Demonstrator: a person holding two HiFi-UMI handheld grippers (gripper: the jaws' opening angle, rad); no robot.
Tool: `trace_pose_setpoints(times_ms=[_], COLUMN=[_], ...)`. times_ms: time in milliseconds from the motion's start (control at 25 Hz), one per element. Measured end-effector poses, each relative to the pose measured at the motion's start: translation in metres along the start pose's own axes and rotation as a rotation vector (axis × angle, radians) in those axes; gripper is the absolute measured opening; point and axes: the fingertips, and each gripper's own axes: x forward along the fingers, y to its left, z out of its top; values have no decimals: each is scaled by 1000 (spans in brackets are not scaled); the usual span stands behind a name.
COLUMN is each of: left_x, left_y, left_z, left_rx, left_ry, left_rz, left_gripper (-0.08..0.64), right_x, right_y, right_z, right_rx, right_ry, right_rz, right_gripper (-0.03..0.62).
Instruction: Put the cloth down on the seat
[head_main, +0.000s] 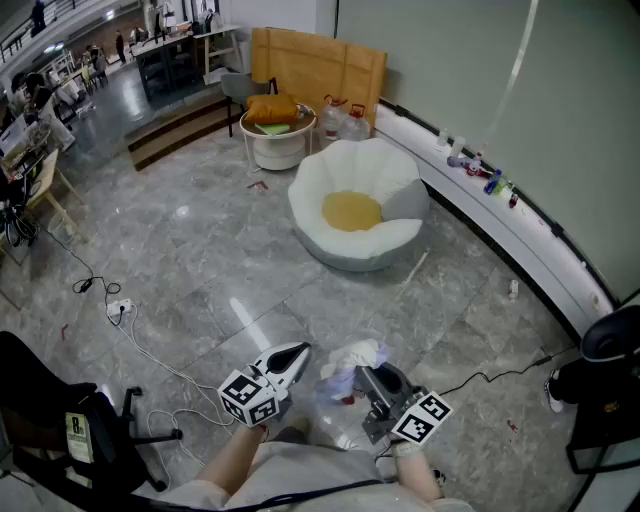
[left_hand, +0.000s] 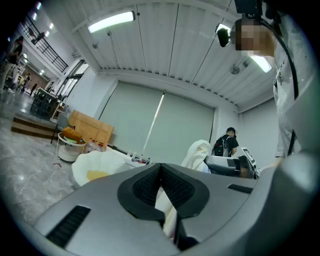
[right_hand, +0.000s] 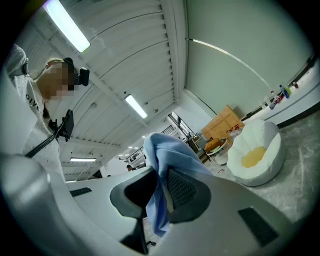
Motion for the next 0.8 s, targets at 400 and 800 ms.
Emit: trace_pose_setpoints(times_ms=[400, 800], left_x=[6, 7], left_y=[-6, -21], left_z=[7, 10], left_rx=[39, 85], left_ry=[-1, -28], left_rz=[48, 87], left_gripper=[14, 14], right_x=[-21, -44], right_y=[-14, -18], right_z=[19, 39], right_rx=[-26, -61], right_ry=[-27, -51], right_rz=[-28, -28], right_gripper=[78, 79])
